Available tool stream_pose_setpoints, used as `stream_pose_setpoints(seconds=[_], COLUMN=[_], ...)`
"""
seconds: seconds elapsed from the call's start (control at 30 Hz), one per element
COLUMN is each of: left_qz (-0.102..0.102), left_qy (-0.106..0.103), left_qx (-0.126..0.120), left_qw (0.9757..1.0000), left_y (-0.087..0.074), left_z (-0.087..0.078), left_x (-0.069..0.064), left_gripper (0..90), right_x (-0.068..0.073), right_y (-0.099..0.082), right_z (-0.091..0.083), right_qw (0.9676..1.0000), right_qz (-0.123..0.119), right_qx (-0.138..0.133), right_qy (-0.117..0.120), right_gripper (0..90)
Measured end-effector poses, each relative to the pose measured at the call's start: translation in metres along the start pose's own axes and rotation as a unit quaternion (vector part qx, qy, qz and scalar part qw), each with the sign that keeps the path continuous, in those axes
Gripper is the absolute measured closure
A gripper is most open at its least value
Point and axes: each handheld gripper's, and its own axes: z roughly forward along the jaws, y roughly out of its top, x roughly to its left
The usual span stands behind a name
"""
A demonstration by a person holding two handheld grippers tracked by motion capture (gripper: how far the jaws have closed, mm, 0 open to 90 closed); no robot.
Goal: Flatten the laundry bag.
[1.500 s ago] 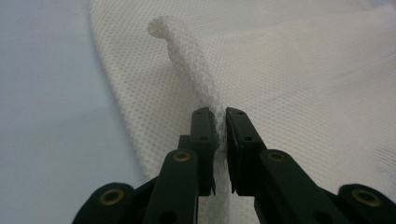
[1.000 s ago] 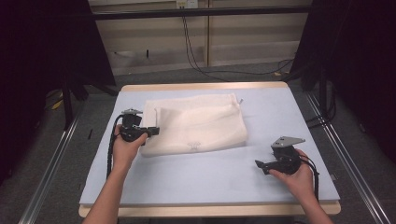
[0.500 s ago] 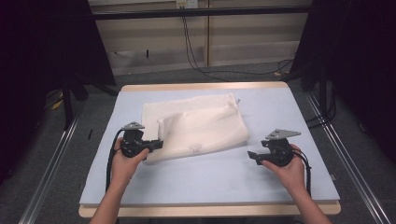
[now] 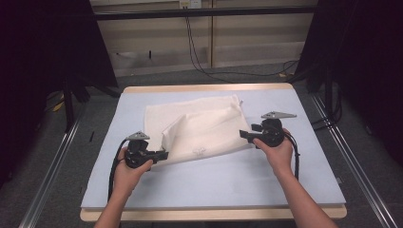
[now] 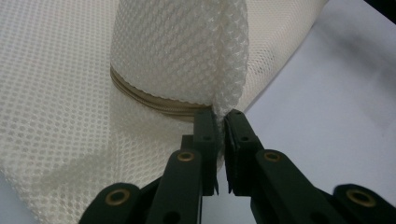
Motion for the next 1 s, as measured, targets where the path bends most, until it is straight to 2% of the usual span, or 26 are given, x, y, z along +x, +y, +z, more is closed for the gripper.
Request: stream_pose_setpoints(seconds=[0.07,0.1,0.17,0.23,0.37,0.5,0.6,0.73,0.8,0.9,0.97,1.0], left_qz=[0.002,0.002,-0.001,-0.003,0.007,-0.004,-0.005,-0.010,-0.019,-0.016,-0.019,-0.024], left_qy=[-0.001,-0.002,-0.006,-0.005,-0.002,0.004,0.007,0.008,0.011,0.029,0.033,0.028], left_qx=[0.006,0.005,0.006,0.008,0.024,0.027,0.035,0.039,0.037,0.060,0.058,0.058], left_qw=[1.0000,1.0000,1.0000,0.9999,0.9997,0.9996,0.9994,0.9992,0.9991,0.9976,0.9976,0.9976], left_y=[-0.002,-0.003,-0.005,-0.008,-0.013,-0.021,-0.027,-0.031,-0.034,-0.039,-0.043,-0.045], left_z=[0.000,0.000,-0.001,-0.002,-0.002,-0.002,-0.005,-0.011,-0.013,-0.019,-0.022,-0.023], left_x=[-0.001,-0.001,-0.001,-0.001,-0.003,-0.003,-0.003,0.000,0.001,0.004,0.006,0.007], left_gripper=[84.5,84.5,84.5,84.5,84.5,84.5,84.5,84.6,84.6,85.3,85.8,86.1], right_x=[-0.001,0.000,0.000,-0.002,-0.006,-0.006,-0.006,-0.006,-0.006,-0.007,-0.007,-0.006], right_y=[0.000,-0.002,-0.005,-0.011,-0.026,-0.047,-0.060,-0.070,-0.073,-0.078,-0.079,-0.079], right_z=[0.006,0.006,0.003,-0.002,-0.017,-0.027,-0.033,-0.040,-0.042,-0.043,-0.044,-0.045], right_qw=[0.9998,0.9996,0.9986,0.9981,0.9966,0.9937,0.9910,0.9890,0.9886,0.9881,0.9871,0.9867], right_qz=[-0.009,-0.016,-0.038,-0.041,-0.058,-0.089,-0.109,-0.121,-0.123,-0.124,-0.131,-0.132], right_qx=[0.008,0.013,0.020,0.020,0.025,0.037,0.049,0.054,0.054,0.055,0.057,0.061], right_qy=[0.016,0.018,0.031,0.042,0.053,0.057,0.061,0.065,0.067,0.072,0.072,0.072], right_gripper=[51.8,61.7,76.2,86.4,88.2,88.4,88.5,88.6,88.6,88.5,88.5,88.5])
